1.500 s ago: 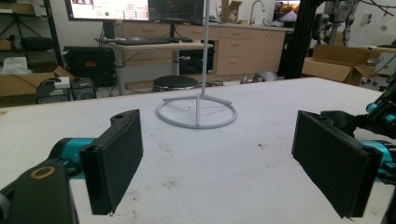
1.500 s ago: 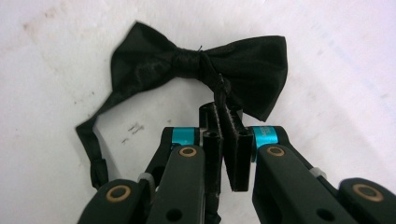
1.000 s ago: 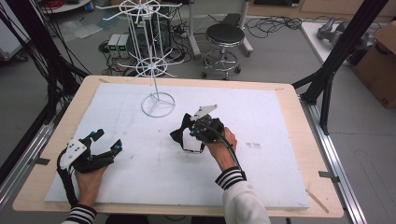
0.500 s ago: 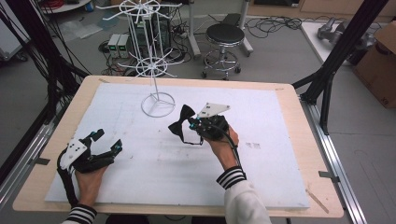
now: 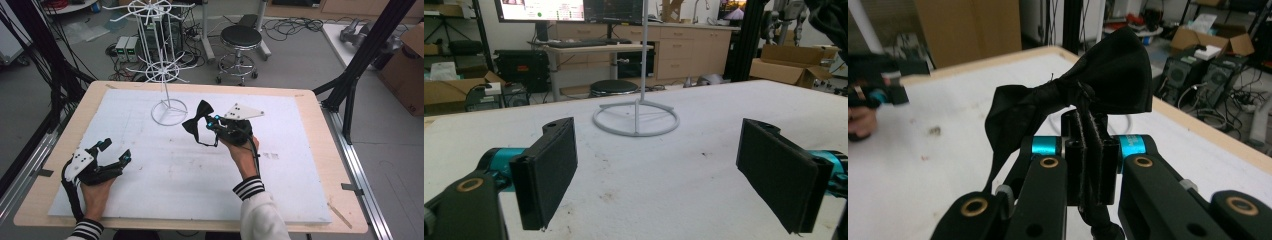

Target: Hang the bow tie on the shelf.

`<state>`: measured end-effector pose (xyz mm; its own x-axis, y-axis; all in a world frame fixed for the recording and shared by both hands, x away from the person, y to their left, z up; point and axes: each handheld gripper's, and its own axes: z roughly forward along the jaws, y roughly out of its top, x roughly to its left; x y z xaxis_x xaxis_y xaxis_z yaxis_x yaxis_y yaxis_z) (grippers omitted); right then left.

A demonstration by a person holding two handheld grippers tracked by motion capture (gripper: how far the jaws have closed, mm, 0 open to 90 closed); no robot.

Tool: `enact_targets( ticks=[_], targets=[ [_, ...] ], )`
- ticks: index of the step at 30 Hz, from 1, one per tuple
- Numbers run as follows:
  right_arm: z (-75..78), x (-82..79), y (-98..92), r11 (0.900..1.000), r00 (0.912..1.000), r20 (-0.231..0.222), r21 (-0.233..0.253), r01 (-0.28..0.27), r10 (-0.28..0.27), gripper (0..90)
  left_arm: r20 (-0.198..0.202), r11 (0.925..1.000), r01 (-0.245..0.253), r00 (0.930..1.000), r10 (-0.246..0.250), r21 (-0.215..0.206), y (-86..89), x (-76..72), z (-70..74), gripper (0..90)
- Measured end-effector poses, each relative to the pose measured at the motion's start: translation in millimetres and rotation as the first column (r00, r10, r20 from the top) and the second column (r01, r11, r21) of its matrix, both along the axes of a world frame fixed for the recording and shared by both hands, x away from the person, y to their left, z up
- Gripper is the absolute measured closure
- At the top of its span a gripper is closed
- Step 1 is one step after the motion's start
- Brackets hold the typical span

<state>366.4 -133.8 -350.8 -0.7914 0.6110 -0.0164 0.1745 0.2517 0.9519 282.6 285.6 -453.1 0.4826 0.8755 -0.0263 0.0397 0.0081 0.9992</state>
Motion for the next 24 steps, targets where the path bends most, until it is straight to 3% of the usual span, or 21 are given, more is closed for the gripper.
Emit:
enact_targets(
  ticks=[3, 12, 24],
  targets=[
    [8.1, 1.4, -0.8, 1.0, 0.9997, 0.025, 0.031, -0.002, 0.002, 86.5, -0.001, 1.0, 0.001, 1.0, -0.001, 0.002, -0.1, 0.1, 0.1, 17.0],
    [31.1, 9.7, 9.4, 0.998, 0.9971, 0.073, 0.061, -0.026, 0.021, 86.5, -0.004, 1.0, -0.003, 1.0, 0.003, 0.001, -0.1, 0.2, 0.1, 17.1],
    [43.8, 26.5, 17.8, 0.996, 0.9967, 0.08, 0.081, -0.019, 0.012, 86.5, -0.006, 1.0, -0.004, 1.0, 0.004, 0.001, -0.1, 0.5, 0.2, 17.1]
  ],
)
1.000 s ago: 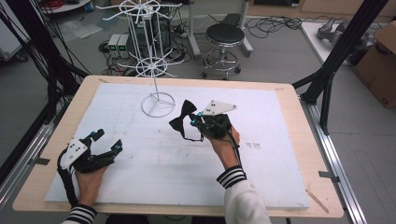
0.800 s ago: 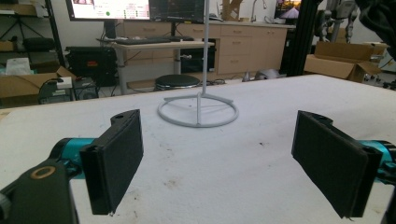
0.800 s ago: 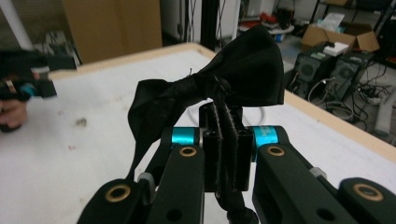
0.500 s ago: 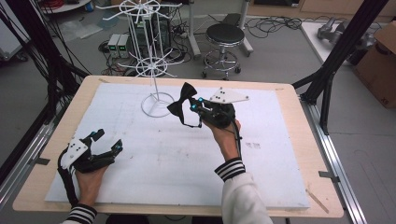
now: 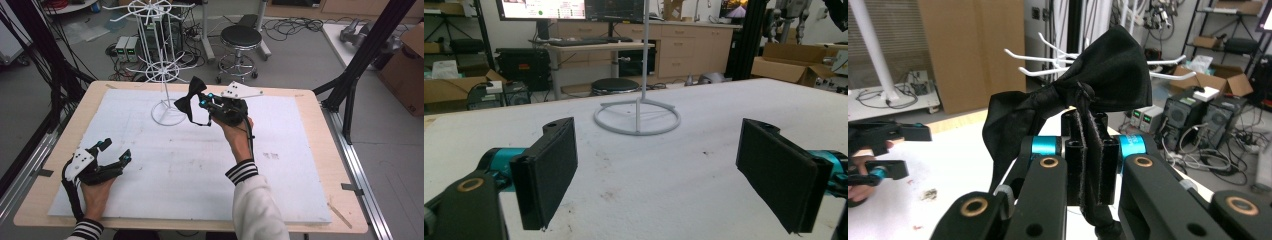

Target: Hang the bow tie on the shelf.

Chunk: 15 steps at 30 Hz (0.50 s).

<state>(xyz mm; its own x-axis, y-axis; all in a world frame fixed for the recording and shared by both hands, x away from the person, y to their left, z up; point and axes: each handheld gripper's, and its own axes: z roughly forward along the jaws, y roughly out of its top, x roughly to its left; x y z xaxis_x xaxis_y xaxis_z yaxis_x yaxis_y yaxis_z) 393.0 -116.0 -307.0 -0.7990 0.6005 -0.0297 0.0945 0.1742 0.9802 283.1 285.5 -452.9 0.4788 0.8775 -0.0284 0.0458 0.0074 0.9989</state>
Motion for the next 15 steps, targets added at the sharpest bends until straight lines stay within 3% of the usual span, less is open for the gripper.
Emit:
enact_targets(
  ticks=[5, 15],
  targets=[
    [6.6, 9.6, 3.7, 1.0, 0.9999, 0.016, -0.008, 0.002, -0.002, 86.5, -0.001, 1.0, 0.0, 1.0, 0.0, -0.001, 0.1, 0.1, 0.0, 17.1],
    [18.9, 34.5, 13.7, 1.0, 1.0, -0.001, -0.018, 0.007, -0.007, 86.5, 0.001, 1.0, 0.004, 1.0, -0.004, 0.0, 0.1, -0.1, 0.0, 17.1]
  ],
)
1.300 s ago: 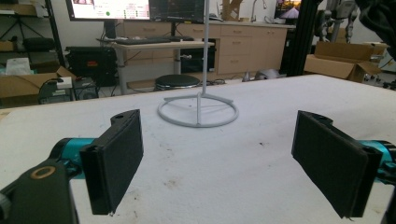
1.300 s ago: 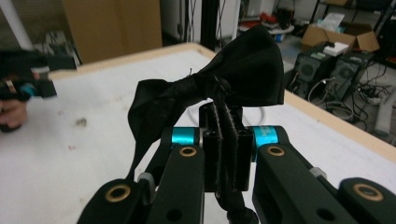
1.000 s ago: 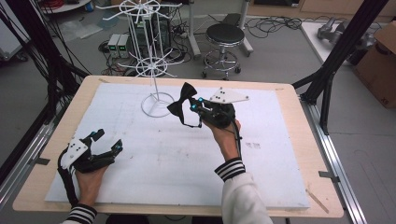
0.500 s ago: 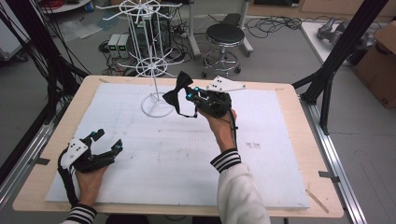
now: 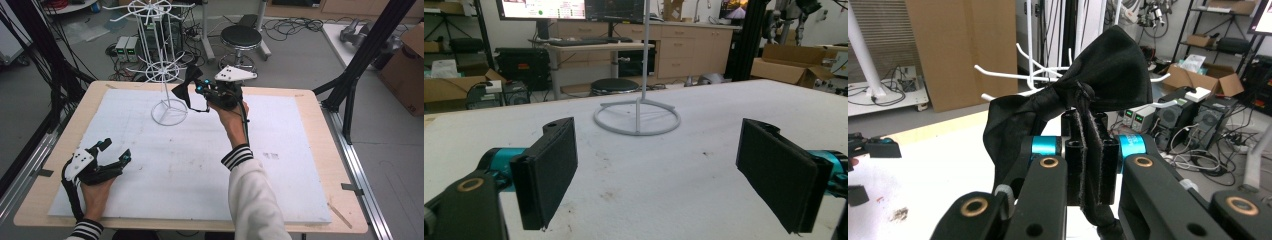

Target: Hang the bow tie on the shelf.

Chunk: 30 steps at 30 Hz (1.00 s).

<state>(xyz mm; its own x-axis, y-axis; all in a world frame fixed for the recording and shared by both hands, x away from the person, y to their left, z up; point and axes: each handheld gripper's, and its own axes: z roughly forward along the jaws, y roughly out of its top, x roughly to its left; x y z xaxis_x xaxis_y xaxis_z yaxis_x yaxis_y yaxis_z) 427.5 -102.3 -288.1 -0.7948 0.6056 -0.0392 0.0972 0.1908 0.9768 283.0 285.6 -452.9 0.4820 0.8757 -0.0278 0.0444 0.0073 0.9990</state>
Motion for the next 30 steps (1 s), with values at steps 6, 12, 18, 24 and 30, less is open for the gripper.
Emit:
enact_targets(
  ticks=[6, 12, 18, 24, 30],
  targets=[
    [4.1, 15.3, 7.2, 1.0, 0.9999, -0.014, -0.01, 0.009, -0.009, 86.5, -0.002, 1.0, -0.001, 1.0, 0.001, -0.007, 0.5, 0.2, -0.1, 17.1],
    [7.4, 27.3, 14.6, 0.999, 0.9999, -0.001, -0.035, 0.012, -0.012, 86.5, -0.002, 1.0, 0.0, 1.0, 0.0, -0.009, 0.6, 0.2, -0.1, 17.1],
    [10.0, 39.2, 21.8, 0.999, 0.9996, -0.024, -0.032, 0.013, -0.014, 86.4, -0.003, 1.0, -0.002, 1.0, 0.002, -0.009, 1.1, 0.3, -0.1, 17.1],
    [10.4, 48.9, 28.8, 0.999, 0.9996, -0.021, -0.045, 0.017, -0.018, 86.5, -0.002, 0.9999, -0.001, 1.0, 0.001, -0.01, 0.9, 0.2, -0.2, 17.1],
    [2.4, 56.9, 27.8, 0.999, 0.9982, -0.049, -0.043, 0.031, -0.033, 86.4, -0.001, 1.0, -0.001, 1.0, 0.001, -0.01, 0.9, 0.3, -0.1, 17.1]
  ],
)
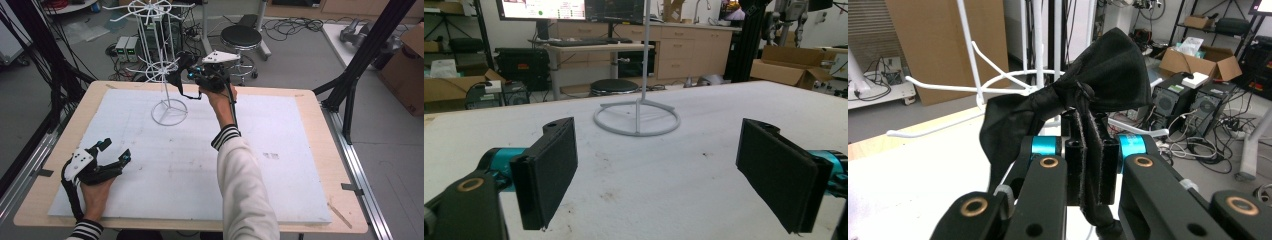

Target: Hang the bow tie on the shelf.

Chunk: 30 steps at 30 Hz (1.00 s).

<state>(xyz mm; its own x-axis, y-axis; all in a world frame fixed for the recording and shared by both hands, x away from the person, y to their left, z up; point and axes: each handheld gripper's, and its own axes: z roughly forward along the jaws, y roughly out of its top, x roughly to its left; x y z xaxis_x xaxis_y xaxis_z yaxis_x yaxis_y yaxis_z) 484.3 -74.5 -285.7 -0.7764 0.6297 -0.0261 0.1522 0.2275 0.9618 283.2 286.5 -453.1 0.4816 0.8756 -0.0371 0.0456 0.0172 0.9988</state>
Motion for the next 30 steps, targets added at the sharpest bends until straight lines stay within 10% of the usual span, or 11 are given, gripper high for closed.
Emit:
enact_targets(
  ticks=[25, 30],
  targets=[
    [-1.1, 10.4, -1.2, 0.999, 0.999, -0.044, 0.052, 0.008, -0.006, 72.1, -0.002, 1.0, -0.003, 1.0, 0.003, -0.003, 0.5, 0.0, 0.0, 17.2],
    [2.5, 5.3, -1.9, 0.998, 0.9983, -0.057, 0.067, 0.011, -0.007, 58.3, 0.005, 1.0, -0.004, 1.0, 0.004, -0.004, 0.3, -0.7, -0.3, 17.2]
  ],
)
